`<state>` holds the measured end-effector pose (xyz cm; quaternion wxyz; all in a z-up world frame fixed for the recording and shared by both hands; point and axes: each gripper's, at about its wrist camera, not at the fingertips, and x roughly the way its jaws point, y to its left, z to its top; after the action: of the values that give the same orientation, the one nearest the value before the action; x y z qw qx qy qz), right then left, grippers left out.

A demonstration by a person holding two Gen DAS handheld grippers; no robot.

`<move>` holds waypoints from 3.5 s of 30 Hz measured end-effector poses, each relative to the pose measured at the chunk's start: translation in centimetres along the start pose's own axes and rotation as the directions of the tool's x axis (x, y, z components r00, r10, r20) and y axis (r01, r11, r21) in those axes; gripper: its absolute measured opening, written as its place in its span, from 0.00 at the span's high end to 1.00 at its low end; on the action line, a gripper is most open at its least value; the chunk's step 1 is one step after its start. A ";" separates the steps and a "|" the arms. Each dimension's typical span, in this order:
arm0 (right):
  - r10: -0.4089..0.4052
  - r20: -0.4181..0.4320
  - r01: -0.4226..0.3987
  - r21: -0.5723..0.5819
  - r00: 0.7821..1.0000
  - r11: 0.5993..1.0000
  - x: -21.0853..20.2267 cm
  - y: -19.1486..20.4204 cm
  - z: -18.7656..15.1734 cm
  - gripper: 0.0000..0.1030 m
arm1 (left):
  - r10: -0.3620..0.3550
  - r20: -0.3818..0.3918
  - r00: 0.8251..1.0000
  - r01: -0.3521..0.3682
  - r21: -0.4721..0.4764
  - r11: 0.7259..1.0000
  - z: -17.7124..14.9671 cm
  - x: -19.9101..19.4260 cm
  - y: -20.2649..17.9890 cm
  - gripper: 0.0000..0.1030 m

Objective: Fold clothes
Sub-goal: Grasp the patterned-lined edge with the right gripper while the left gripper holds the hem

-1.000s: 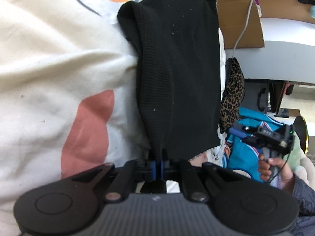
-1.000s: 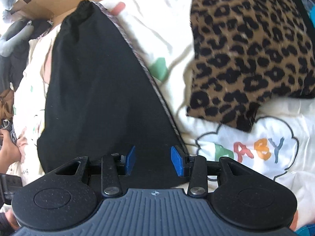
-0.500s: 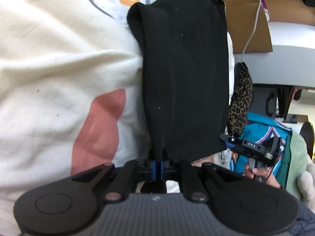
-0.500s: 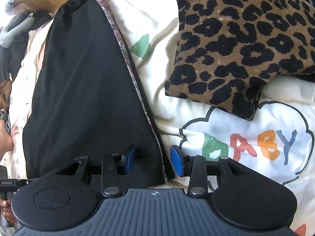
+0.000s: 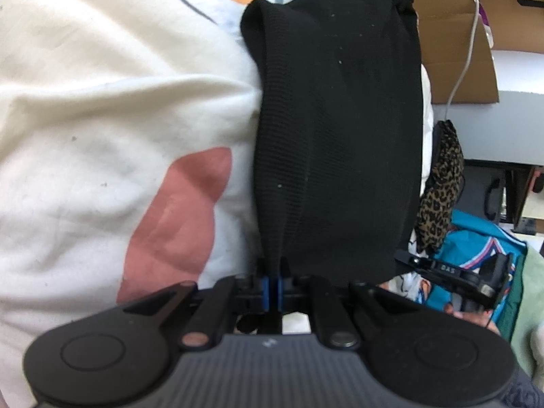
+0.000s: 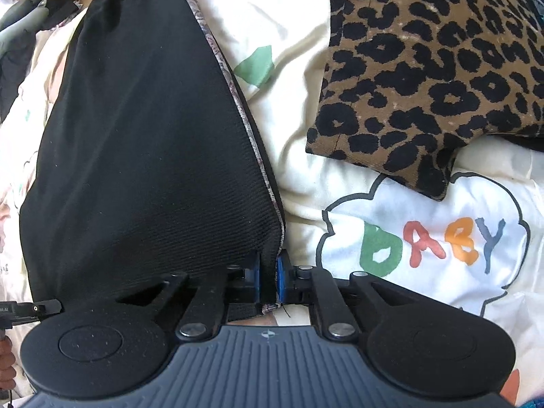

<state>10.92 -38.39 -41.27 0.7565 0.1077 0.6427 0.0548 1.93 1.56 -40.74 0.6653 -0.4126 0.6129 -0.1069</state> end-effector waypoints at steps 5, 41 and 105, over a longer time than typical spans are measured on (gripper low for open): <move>0.017 0.000 -0.017 0.015 1.000 1.000 -1.1 -0.1 0.6 0.93 | -0.004 0.008 1.000 0.004 0.024 1.000 -0.3 -0.9 -0.8 0.95; 0.269 -0.108 -0.260 0.093 0.957 0.961 -0.6 3.5 -5.3 0.93 | 0.035 0.114 0.993 -0.055 0.180 0.982 0.5 -14.2 -3.1 0.96; 0.542 -0.114 -0.533 0.101 0.833 0.840 4.6 -2.1 -5.5 0.62 | 0.004 -0.010 1.000 -0.004 0.025 1.000 2.2 -6.8 6.3 0.73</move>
<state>6.12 -38.86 -46.99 0.6604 0.3041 0.6389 0.2516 0.09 10.89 -40.30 0.6676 -0.4026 0.6157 -0.1150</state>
